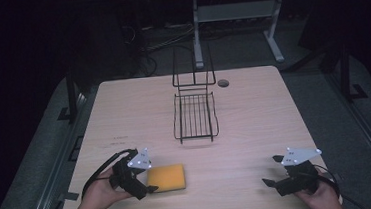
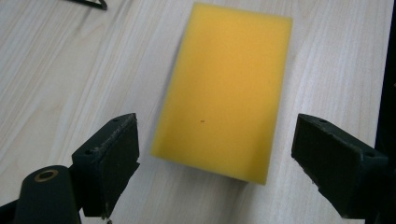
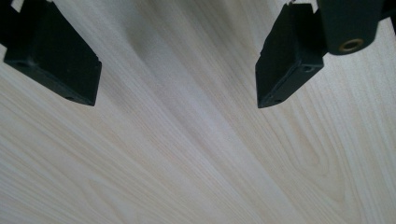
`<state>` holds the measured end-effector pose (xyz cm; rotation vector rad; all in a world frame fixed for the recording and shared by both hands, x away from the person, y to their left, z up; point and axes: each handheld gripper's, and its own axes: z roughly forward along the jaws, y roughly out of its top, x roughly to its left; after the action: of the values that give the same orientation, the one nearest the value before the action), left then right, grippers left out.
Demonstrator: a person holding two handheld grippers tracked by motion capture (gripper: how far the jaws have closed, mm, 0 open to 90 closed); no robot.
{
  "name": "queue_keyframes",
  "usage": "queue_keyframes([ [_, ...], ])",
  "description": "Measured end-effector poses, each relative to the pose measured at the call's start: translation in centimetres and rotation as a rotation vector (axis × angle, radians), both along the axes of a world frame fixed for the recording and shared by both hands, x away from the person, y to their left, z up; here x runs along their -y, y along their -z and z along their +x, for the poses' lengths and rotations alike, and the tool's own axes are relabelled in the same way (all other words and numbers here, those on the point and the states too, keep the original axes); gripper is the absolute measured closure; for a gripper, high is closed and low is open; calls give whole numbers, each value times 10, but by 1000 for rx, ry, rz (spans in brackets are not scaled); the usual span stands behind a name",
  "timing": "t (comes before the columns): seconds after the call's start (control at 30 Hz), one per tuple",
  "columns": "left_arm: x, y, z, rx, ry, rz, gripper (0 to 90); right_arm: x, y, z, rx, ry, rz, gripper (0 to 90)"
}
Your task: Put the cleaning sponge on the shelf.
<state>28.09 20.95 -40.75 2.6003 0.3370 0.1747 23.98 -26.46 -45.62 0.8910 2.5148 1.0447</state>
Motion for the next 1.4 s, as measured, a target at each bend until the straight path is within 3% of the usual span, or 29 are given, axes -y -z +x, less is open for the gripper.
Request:
queue_keyframes([
  [0.57, 20, 1, 10, -26, 57, 38, 145, 0, 0, 0, 6, -12, -5, 136],
  [1.4, 37, 15, 17, -69, 89, 90, 145, -3, 0, 0, -9, -16, -1, 136],
])
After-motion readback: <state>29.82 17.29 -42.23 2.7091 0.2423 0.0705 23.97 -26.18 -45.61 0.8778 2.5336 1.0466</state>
